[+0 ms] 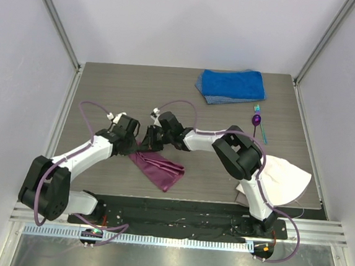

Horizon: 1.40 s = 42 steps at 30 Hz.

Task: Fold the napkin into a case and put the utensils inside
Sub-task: Stuff the top corner of the smaller-rectangle-folded napkin into the folded napkin.

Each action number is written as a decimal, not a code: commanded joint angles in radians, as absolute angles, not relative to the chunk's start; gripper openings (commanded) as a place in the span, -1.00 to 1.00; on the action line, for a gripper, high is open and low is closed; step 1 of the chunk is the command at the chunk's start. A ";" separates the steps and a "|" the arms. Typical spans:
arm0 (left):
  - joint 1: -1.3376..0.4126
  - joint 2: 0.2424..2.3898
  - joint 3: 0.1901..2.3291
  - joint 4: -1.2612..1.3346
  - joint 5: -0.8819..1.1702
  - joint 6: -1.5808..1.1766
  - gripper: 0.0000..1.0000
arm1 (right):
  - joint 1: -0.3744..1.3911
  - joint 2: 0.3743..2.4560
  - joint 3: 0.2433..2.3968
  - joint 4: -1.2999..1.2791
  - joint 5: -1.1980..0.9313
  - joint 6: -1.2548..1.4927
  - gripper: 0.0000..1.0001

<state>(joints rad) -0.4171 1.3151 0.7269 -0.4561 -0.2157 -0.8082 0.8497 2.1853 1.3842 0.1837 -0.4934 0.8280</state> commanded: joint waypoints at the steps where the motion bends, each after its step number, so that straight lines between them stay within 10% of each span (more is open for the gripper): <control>1: -0.387 1.322 0.764 -0.440 -0.207 -0.804 -1.00 | 0.894 2.232 1.407 0.222 -0.531 0.833 -0.80; 11: -0.383 1.336 0.738 -0.426 -0.130 -0.816 -1.00 | 0.890 2.243 1.420 0.140 -0.457 0.752 -0.81; 27: -0.373 1.286 0.677 -0.439 -0.161 -0.810 -1.00 | 0.850 2.137 1.414 0.080 -0.505 0.721 -0.14; 42: -0.373 1.275 0.669 -0.428 -0.143 -0.813 -1.00 | 0.880 2.217 1.454 0.190 -0.542 0.819 -0.68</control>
<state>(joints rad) -0.3717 1.2846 0.6727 -0.4484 -0.1490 -0.8074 0.8597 2.2066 1.4189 0.1352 -0.5198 0.7918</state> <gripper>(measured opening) 0.014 0.169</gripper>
